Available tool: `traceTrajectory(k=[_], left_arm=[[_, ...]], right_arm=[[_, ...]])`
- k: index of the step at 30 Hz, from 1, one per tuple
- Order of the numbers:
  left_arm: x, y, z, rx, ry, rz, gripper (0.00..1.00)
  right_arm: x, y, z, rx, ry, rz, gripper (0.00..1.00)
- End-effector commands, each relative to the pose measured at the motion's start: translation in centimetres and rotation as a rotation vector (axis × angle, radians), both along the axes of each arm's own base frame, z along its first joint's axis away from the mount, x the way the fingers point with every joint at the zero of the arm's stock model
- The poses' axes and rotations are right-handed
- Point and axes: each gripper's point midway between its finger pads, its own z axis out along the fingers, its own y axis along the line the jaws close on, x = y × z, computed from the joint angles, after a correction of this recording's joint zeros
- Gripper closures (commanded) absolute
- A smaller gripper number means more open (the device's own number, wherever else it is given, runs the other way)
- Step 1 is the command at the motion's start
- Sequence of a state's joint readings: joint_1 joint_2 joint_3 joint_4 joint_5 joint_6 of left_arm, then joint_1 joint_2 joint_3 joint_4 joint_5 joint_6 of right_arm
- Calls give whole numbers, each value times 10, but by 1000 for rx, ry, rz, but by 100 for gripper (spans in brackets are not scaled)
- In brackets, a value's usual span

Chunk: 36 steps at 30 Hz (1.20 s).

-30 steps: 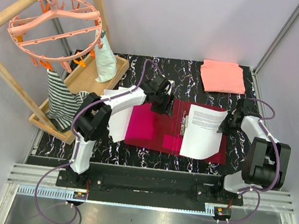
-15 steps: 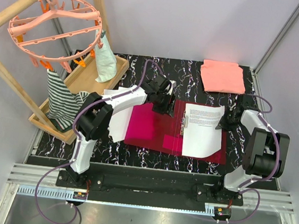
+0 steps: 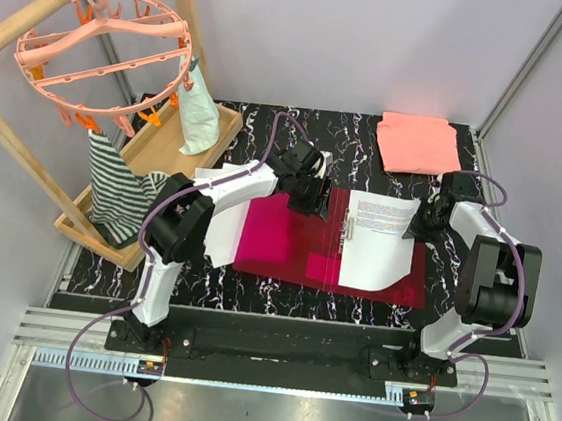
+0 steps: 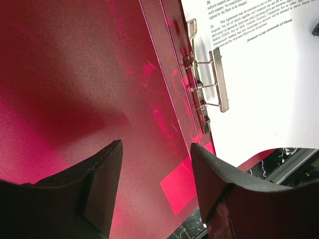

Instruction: Put the files into the folder

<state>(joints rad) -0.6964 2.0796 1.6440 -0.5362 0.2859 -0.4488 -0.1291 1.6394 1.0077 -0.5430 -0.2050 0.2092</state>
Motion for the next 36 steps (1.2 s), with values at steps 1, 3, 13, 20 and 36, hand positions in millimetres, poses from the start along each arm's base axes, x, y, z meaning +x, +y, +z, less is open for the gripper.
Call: traceTrajectory(k=[1,3,13,20,36], left_arm=[[8,-14,23,-59,-54,-28,40],[8,-13,23,-55,-57,-28,40],[6,-9,21,-41,-55,-33,40],[5,-6,22,-33,-66,-32,40],[6,-9,27,-49,-61,-24,40]], right_arm=[[4,6,7,5,-37,37,100],[2,3,6,-7,-30,27,100],[-5,-9,8,-73,-5,3,100],[-8,-13,13,-96,-13,-4,100],[-5,7,6,16,-29,-19,100]])
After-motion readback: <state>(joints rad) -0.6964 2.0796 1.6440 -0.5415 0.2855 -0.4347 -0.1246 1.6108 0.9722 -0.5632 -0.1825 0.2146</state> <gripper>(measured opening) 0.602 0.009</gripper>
